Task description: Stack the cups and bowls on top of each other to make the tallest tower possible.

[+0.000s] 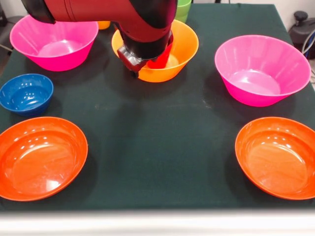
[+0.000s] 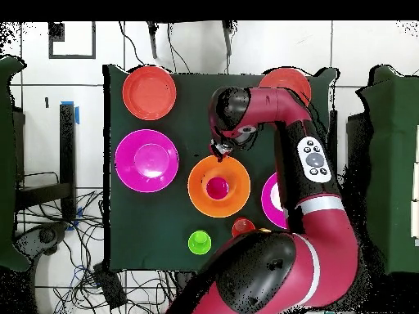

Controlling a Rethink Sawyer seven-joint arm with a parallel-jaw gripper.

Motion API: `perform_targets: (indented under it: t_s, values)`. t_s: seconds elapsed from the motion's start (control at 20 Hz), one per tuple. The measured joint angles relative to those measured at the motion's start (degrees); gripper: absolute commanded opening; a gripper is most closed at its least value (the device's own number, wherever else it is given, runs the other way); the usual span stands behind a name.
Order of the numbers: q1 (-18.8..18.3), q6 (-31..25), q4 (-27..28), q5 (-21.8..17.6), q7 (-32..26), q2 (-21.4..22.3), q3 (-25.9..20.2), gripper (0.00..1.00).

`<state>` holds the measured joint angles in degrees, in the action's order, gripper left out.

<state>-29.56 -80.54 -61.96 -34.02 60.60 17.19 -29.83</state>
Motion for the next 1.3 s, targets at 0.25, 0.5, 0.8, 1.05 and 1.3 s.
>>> perform_targets:
  t_s: [0.25, 0.5, 0.8, 1.05, 1.3]
  values:
    - [-0.1, 0.5, 0.0, -0.7, 0.0, -0.5, -0.2, 1.0]
    - [-0.1, 1.7, 0.0, -0.8, 0.0, -1.4, -0.4, 1.0]
    - [-0.1, 2.8, 0.0, -1.0, 0.0, -2.5, -0.8, 1.0]
    - [-0.6, 3.3, 0.0, -1.0, 0.0, -3.2, -2.2, 0.0]
    - [-0.8, 2.7, -0.1, -0.4, 0.0, -3.1, -2.9, 0.0]
